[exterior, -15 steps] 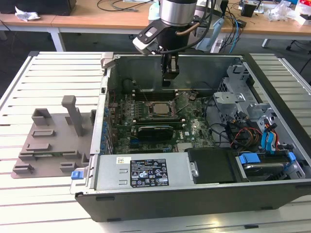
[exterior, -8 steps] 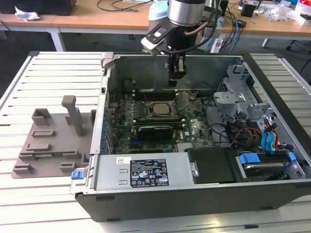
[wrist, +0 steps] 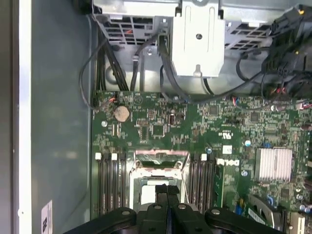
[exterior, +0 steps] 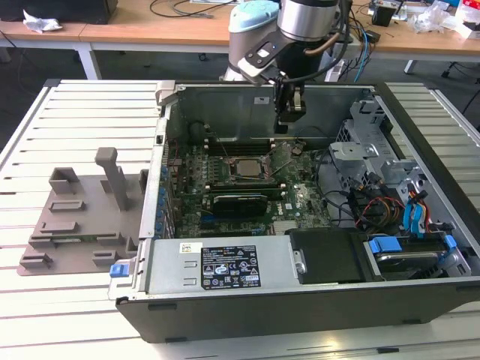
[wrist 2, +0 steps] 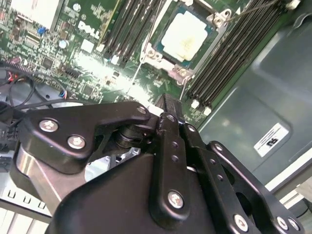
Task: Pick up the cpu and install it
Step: 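Close the cpu cover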
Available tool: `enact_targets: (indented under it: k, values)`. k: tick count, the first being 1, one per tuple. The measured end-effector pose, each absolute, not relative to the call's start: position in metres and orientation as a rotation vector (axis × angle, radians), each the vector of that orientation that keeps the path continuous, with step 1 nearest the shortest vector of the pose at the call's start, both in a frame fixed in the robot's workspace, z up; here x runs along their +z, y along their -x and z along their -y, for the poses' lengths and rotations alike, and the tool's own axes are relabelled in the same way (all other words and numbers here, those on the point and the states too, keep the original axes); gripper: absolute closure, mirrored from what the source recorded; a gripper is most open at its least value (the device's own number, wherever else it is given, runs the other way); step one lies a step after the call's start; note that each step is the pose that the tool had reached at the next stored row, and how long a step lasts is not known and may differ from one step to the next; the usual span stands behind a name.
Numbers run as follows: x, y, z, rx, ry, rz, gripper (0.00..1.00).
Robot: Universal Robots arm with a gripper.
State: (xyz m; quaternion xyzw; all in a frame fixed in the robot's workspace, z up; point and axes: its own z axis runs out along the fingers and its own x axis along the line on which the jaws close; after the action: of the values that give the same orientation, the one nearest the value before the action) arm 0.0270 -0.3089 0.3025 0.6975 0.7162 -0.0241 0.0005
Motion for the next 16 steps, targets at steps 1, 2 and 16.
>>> enact_targets:
  k: [1, 2, 16]
  values:
    - [0.303, -0.029, 0.309, -0.076, -2.190, -2.249, 0.89]
    - [0.303, -0.031, 0.309, -0.076, -2.190, -2.249, 0.89]
    - [0.292, -0.071, 0.309, -0.084, -2.192, -2.252, 0.89]
